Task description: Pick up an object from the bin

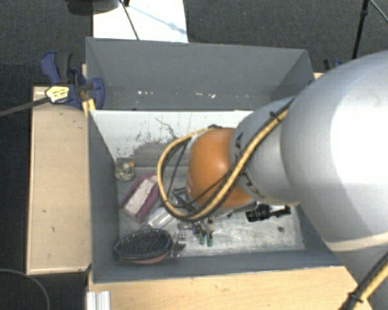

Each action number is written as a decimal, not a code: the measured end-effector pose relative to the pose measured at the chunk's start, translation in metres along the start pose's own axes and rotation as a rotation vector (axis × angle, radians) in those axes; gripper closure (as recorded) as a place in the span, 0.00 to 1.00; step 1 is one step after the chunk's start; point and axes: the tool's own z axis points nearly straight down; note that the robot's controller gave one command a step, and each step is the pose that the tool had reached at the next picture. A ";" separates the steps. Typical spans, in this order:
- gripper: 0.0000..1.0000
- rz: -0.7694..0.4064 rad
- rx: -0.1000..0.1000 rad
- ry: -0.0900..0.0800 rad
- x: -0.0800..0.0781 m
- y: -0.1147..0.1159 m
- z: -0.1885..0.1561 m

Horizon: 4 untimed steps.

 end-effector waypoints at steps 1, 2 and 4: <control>0.00 -0.117 0.006 0.004 0.013 0.067 0.003; 0.00 0.061 0.013 0.004 0.015 0.089 0.003; 1.00 0.107 0.005 0.000 -0.010 -0.014 -0.008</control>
Offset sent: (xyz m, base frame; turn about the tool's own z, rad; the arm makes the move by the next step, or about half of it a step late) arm -0.0051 0.0699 -0.0020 -0.1162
